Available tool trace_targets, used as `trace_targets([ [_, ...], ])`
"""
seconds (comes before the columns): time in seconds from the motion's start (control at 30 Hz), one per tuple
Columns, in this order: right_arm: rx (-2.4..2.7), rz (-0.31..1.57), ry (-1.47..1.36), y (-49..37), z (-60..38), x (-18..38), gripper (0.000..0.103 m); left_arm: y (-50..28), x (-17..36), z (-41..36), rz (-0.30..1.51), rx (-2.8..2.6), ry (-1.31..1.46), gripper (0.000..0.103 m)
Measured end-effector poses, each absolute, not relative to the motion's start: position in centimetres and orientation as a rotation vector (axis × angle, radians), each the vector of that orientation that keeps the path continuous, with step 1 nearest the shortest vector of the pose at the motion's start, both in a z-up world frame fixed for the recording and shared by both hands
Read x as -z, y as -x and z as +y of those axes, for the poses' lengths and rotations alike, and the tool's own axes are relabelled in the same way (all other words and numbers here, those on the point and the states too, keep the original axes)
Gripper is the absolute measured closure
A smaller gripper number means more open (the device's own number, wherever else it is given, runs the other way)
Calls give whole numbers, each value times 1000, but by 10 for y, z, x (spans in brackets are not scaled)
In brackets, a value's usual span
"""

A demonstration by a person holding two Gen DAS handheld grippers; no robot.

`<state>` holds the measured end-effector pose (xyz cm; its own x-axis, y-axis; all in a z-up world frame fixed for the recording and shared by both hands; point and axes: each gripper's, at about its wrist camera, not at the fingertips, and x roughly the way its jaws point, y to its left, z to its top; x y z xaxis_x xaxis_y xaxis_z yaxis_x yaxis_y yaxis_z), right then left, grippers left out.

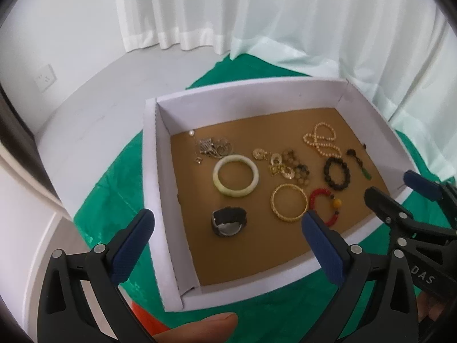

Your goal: Organize jewelry

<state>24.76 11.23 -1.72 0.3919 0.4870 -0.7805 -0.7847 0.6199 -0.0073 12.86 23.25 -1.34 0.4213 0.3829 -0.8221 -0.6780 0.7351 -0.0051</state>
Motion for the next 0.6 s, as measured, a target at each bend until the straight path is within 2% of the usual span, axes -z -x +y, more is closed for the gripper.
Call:
trace_targets([
  [0.6, -809, 835, 445, -253, 115, 17, 22, -134, 17, 232, 894, -739, 349, 1],
])
